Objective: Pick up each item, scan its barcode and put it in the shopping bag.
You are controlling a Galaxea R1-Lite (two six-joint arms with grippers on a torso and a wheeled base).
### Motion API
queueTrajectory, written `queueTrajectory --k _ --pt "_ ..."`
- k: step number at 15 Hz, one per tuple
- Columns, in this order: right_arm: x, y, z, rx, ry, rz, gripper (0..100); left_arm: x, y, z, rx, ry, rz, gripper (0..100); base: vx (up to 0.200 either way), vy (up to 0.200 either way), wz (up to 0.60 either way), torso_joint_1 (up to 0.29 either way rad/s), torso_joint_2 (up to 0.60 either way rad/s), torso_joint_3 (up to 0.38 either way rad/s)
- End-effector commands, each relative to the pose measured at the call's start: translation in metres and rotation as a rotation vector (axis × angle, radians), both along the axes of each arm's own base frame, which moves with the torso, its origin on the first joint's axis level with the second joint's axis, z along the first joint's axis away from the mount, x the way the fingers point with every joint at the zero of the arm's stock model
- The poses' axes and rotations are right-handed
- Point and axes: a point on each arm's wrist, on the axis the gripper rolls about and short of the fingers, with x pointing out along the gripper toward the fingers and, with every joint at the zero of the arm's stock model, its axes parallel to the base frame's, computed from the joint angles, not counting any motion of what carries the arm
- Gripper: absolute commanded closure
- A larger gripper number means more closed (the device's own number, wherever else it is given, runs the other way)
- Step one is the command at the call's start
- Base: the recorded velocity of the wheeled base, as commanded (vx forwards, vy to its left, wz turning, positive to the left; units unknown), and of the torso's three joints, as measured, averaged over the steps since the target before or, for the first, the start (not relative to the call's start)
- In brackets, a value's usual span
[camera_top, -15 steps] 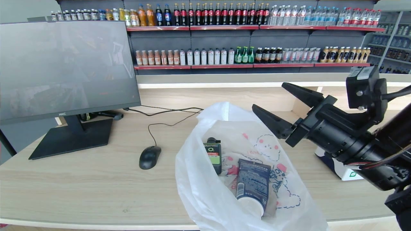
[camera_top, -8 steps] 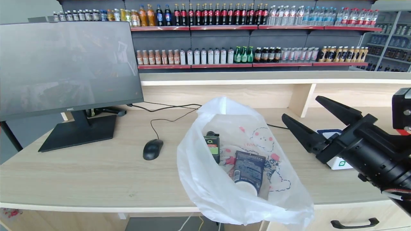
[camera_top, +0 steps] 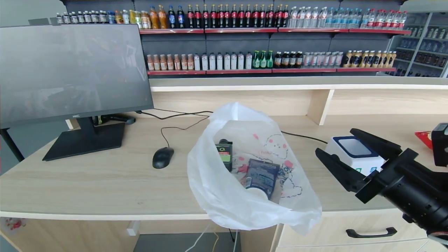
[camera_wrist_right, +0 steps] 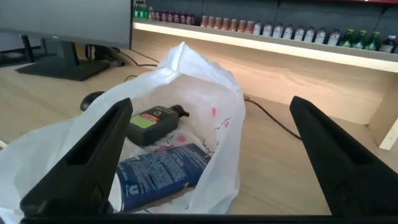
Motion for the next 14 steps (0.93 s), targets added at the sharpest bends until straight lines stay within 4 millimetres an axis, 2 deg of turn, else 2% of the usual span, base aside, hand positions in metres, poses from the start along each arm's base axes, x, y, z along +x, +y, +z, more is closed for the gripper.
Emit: queueTrajectory --k 1,6,12,14 --pt "0.000 0.000 0.000 -0.001 -0.002 -0.001 0 0.000 0.000 0.000 -0.007 -0.001 0.000 0 0.000 -0.200 0.00 0.022 0.01 -0.007" --pt "-0.010 -0.004 -0.001 0.002 -0.006 0.008 0 0.000 0.000 0.000 -0.008 0.000 0.003 0 0.000 -0.200 0.00 0.000 0.00 0.001" --pt "-0.007 -0.006 -0.016 -0.059 0.037 -0.016 0 0.000 0.000 0.000 -0.010 0.000 0.001 0 0.000 -0.200 0.00 0.005 0.00 0.004" --pt "-0.008 -0.007 -0.015 -0.055 0.029 -0.021 0 0.000 0.000 0.000 -0.016 0.000 0.003 0 0.000 -0.200 0.00 0.000 0.00 0.005"
